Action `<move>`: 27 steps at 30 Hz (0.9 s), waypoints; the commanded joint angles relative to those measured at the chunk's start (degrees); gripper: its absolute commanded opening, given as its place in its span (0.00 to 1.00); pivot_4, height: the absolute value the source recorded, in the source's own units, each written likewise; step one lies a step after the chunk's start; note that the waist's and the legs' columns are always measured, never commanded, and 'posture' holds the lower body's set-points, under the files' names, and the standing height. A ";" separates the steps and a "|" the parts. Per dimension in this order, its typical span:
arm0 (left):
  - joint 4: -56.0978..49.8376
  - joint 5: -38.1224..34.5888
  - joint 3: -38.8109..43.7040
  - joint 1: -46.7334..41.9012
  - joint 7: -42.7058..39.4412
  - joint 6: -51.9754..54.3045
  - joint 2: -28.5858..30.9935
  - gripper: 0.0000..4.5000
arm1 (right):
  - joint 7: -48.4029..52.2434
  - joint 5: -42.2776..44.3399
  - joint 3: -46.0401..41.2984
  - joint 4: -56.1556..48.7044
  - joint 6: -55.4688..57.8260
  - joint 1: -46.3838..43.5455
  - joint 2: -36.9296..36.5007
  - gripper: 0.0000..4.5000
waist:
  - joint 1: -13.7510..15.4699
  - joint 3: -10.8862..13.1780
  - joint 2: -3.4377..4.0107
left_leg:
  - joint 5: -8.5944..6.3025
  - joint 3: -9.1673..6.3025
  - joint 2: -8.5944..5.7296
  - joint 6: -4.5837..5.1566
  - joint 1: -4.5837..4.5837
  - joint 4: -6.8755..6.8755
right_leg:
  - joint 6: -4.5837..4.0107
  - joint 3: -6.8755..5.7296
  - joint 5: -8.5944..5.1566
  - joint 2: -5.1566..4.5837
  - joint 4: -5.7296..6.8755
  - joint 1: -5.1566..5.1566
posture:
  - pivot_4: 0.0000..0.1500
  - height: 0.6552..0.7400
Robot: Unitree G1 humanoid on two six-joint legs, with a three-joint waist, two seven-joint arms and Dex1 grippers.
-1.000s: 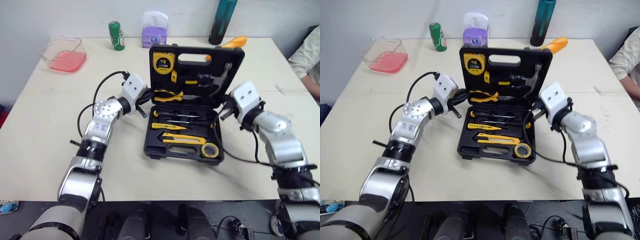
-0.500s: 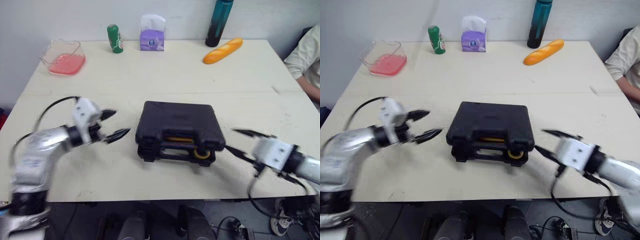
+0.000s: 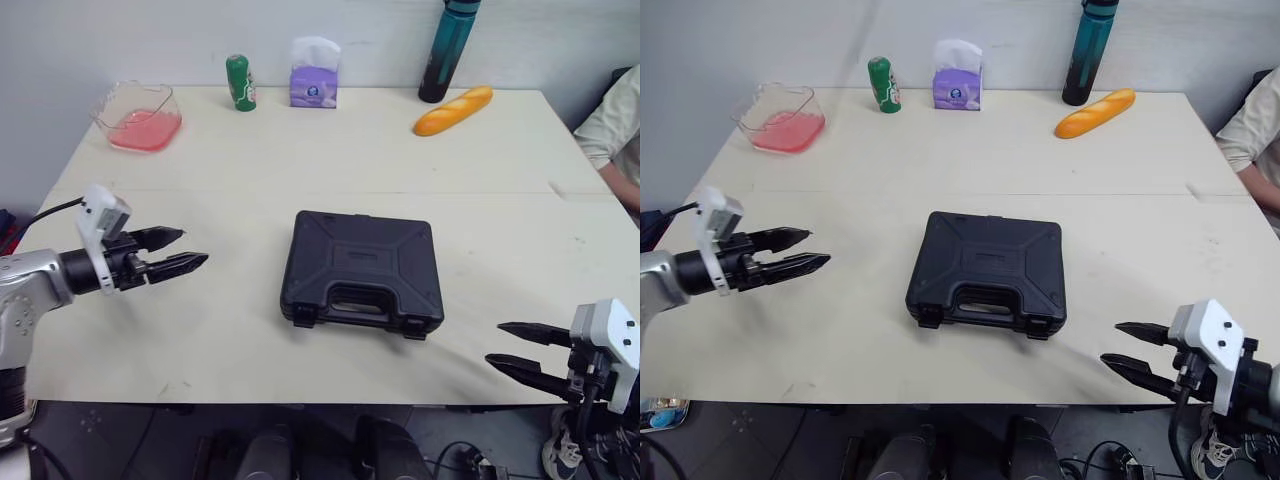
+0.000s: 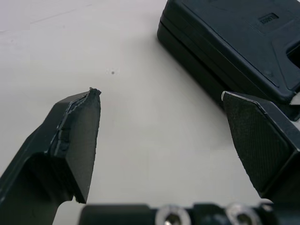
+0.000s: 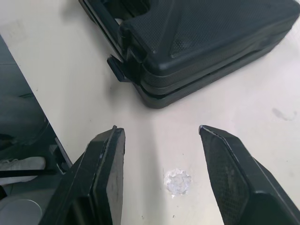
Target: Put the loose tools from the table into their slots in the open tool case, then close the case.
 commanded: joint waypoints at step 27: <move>74.07 33.43 -21.27 -50.15 5.65 -46.56 -33.63 0.01 | -1.19 -18.01 32.83 14.22 -5.25 -22.92 2.59 0.00 | 0.08 -0.01 -0.54 | 0.26 0.20 -0.33 0.45 -0.35 0.16 | 0.43 -0.43 0.24 -0.16 0.00 -0.28 | 1.00 1.00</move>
